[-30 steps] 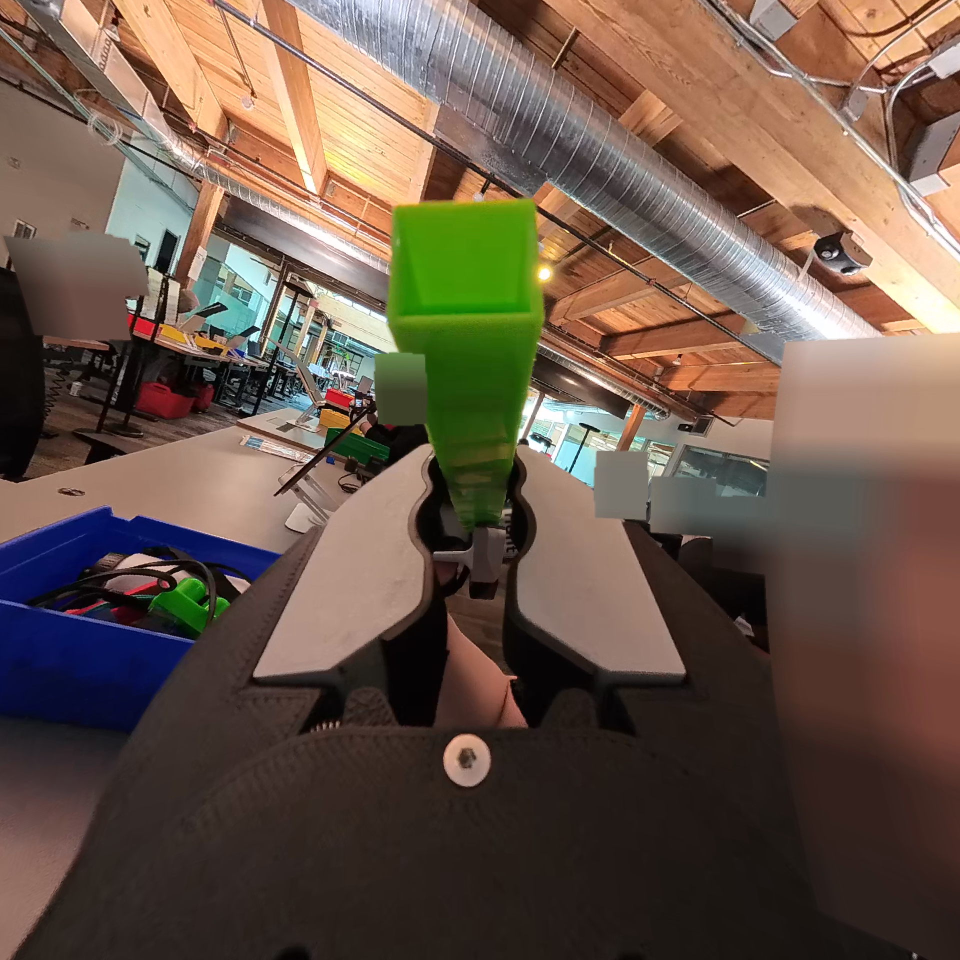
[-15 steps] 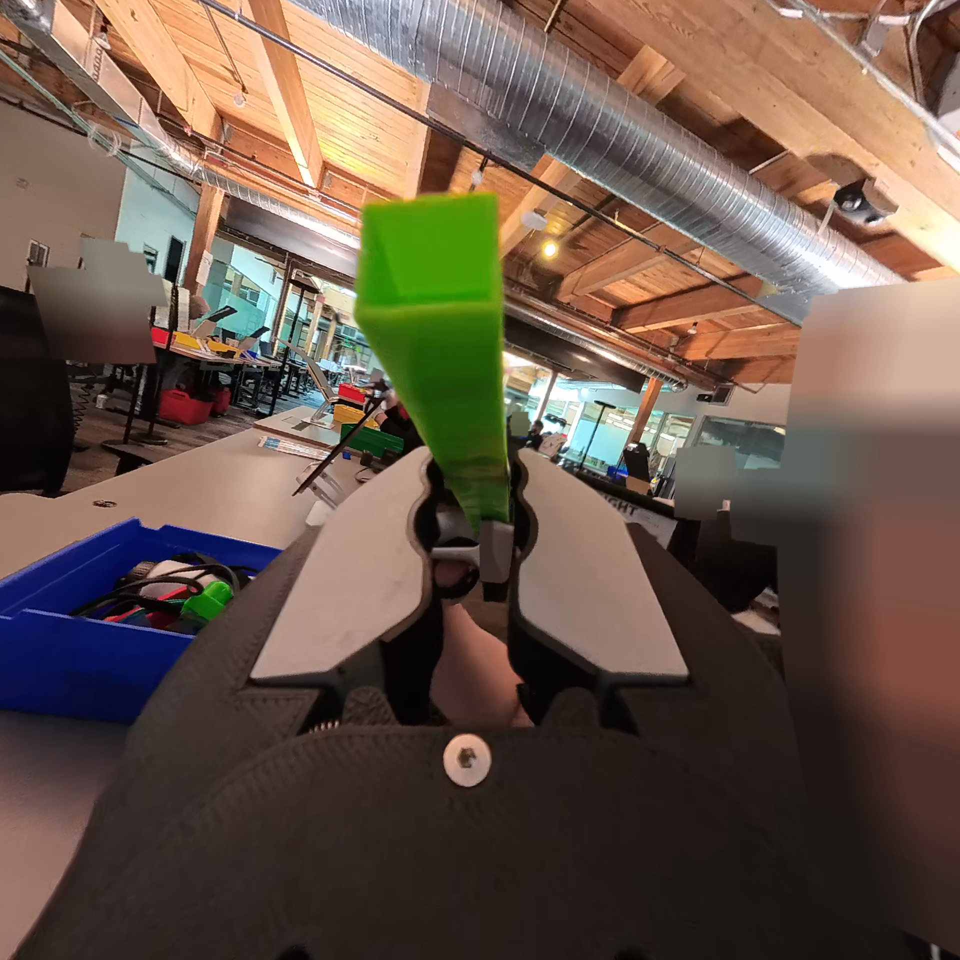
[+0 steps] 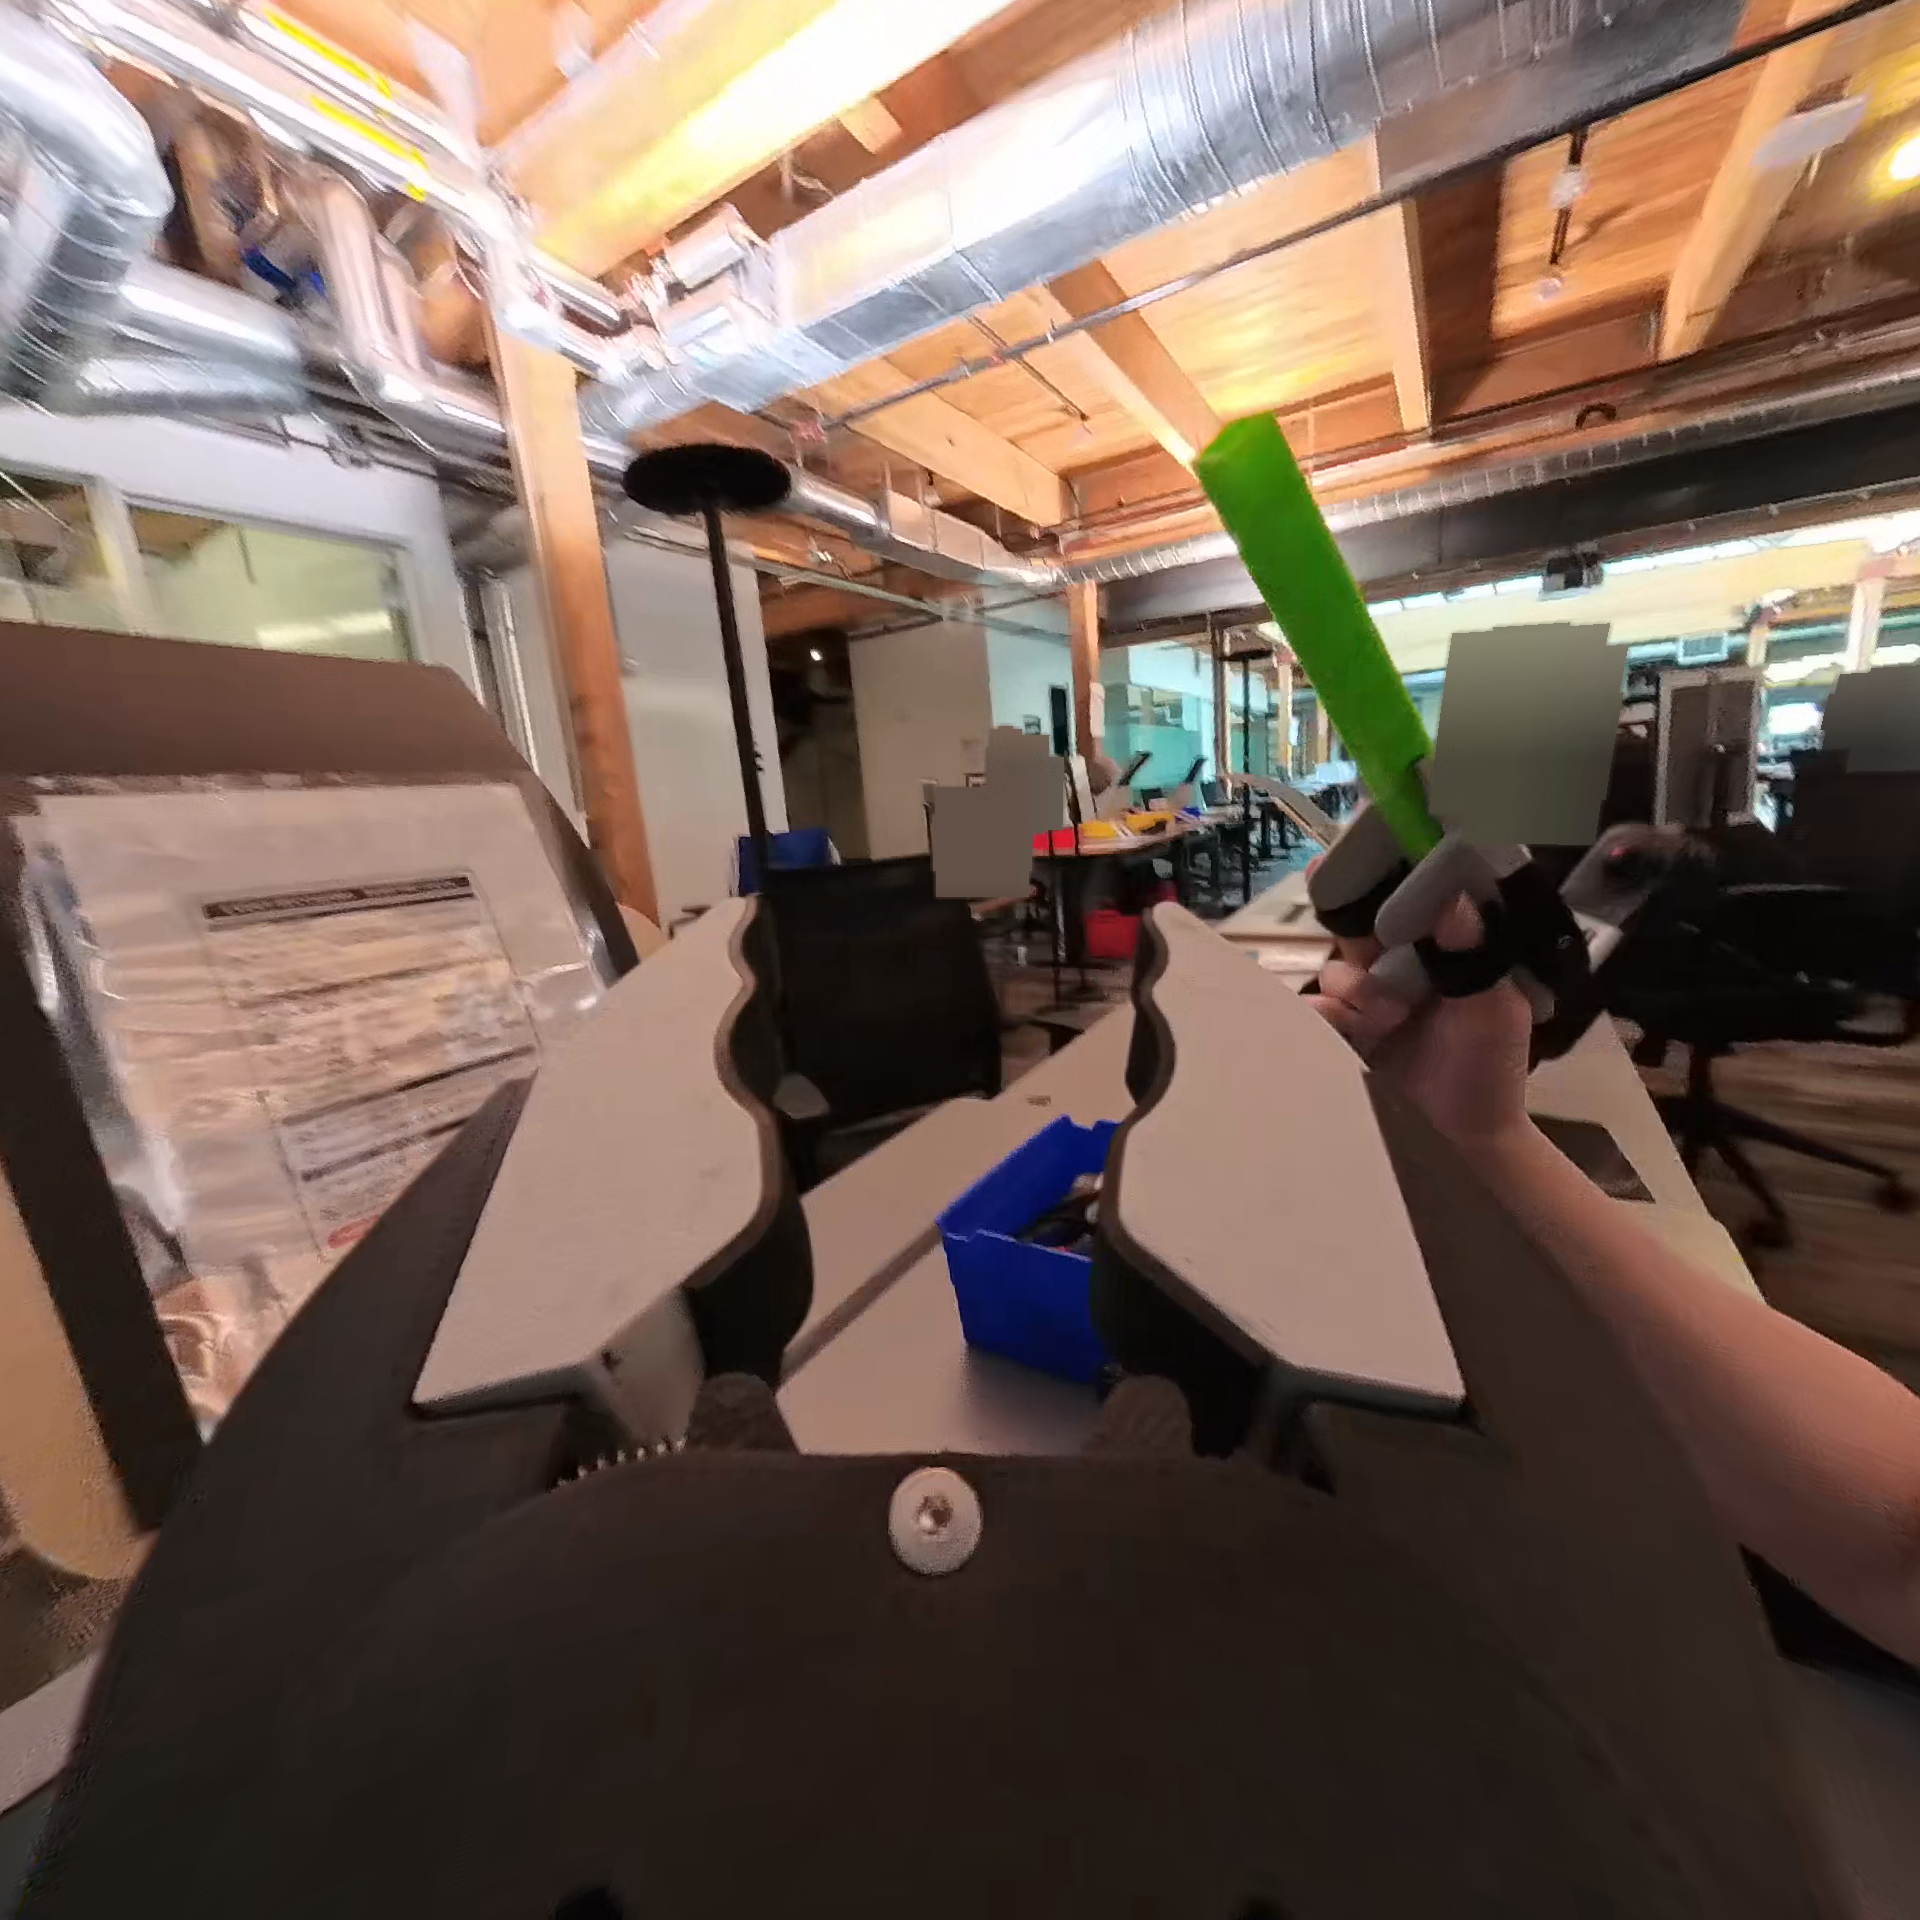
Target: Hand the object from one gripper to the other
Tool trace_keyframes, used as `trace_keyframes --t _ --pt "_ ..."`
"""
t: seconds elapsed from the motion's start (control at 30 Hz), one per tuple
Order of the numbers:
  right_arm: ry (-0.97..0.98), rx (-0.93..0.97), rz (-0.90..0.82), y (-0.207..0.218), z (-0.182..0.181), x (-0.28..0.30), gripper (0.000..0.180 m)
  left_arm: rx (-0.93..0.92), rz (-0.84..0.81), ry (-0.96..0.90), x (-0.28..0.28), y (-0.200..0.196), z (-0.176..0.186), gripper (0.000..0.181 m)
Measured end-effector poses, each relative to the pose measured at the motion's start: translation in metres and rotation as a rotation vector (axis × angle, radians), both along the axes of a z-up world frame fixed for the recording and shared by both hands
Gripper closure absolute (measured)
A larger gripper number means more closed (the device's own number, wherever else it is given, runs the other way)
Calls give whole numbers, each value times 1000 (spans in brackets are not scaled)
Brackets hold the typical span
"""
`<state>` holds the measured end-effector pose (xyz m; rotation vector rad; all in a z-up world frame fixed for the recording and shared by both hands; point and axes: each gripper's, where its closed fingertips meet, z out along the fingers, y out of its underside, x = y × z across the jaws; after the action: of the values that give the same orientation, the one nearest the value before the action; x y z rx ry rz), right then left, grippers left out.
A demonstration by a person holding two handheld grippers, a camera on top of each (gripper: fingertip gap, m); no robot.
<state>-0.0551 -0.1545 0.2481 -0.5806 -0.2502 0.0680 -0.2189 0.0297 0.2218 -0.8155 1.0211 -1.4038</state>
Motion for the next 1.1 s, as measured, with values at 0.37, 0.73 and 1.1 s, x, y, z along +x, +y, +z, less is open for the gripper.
trace_keyframes --t 0.37,0.73,1.1 --pt "63 -146 509 8 -11 23 156 16 -66 98 -4 -7 -7 118" --pt "-225 -576 683 42 -58 -43 155 77 -321 233 16 -84 -27 100" --pt "-304 -760 669 58 -85 -62 155 38 -366 416 53 -94 -70 141"
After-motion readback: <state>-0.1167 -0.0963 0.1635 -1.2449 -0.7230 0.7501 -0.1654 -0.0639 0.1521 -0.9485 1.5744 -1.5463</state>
